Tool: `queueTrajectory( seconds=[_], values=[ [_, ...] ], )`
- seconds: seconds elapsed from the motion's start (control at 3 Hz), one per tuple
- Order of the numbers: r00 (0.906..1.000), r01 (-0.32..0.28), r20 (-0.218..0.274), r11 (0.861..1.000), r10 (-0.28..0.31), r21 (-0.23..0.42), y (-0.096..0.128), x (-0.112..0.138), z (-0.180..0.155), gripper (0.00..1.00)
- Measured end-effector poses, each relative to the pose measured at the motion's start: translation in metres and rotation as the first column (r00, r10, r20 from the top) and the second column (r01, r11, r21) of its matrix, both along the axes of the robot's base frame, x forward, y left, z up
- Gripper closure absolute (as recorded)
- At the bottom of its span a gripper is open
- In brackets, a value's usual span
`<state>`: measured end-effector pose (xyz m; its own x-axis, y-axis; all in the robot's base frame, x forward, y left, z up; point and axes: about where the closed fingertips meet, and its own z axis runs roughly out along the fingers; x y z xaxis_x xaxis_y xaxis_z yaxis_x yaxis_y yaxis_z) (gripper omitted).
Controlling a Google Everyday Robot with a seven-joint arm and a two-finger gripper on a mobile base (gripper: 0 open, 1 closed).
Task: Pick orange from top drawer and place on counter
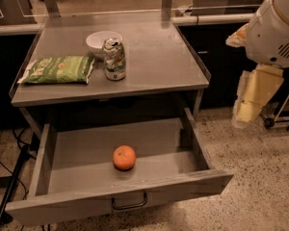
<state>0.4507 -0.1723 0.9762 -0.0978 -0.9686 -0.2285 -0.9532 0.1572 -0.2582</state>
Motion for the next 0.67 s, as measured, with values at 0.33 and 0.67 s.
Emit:
queueTrajectory(
  seconds=[0.33,0.67],
  values=[
    [0.9995,-0.03,-0.001,0.999,0.03,0.018,0.007,-0.007,-0.009,0.0],
    [0.998,-0.064,-0.005,0.998,0.064,0.017,0.03,-0.004,-0.032,0.0]
  ],
)
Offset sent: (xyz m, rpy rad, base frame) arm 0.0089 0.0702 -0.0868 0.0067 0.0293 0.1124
